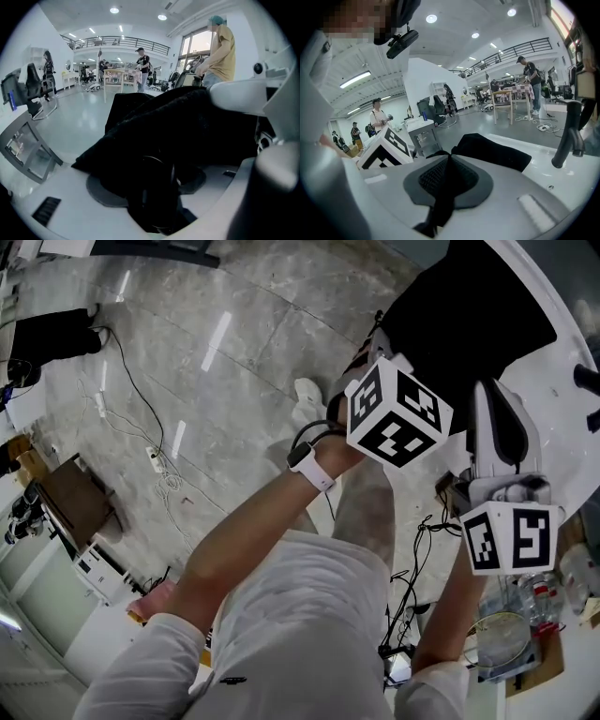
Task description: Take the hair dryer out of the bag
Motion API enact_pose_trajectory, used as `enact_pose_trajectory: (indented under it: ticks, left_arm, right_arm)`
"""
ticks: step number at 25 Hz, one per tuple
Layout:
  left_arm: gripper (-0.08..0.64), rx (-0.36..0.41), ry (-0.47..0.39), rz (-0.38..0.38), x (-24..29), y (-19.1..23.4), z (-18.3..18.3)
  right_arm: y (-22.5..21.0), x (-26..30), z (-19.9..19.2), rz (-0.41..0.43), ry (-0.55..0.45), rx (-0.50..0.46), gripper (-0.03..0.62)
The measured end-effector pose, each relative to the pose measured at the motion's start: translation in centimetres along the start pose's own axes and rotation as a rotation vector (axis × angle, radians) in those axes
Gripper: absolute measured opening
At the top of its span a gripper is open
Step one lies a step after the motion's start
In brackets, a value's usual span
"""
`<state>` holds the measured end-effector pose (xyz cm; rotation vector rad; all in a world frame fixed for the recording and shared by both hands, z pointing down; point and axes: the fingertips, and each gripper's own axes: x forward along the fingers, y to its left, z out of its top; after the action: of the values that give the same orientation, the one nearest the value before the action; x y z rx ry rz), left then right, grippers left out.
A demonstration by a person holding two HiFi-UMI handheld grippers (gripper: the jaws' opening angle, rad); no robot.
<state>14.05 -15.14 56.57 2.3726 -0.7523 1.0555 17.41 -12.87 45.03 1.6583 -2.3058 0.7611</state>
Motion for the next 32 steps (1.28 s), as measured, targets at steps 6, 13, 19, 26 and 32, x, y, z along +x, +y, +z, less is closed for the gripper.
enact_pose_trajectory:
  ticks: [6,13,19,26,32]
  left_arm:
    - [0.265,-0.080,0.039,-0.081,-1.7,-1.3,-1.4]
    - [0.262,-0.129,0.115,-0.103,-4.4,-2.9,-5.2]
    - [0.258,-0.157,0.124,-0.120,-4.3,-3.8,-6.9]
    - [0.263,-0.183,0.077,-0.125,-4.4,-4.2,-6.5]
    - [0.266,-0.281,0.080,-0.181,-5.1,-5.0,-6.8]
  right_arm:
    - [-0.1,-0.7,-0.4,-0.020,-0.009,-0.018,0.031]
    - [0.4,-1.9,-0.5,-0.030,-0.009,-0.015,0.031]
    - [1.0,-1.9,-0.7,-0.030,-0.011,-0.005,0.031]
    - [1.3,-2.4,-0.9,-0.031,-0.007,-0.010,0.031]
    - [1.2,-3.0,-1.1,-0.027,-0.005,-0.006,0.031]
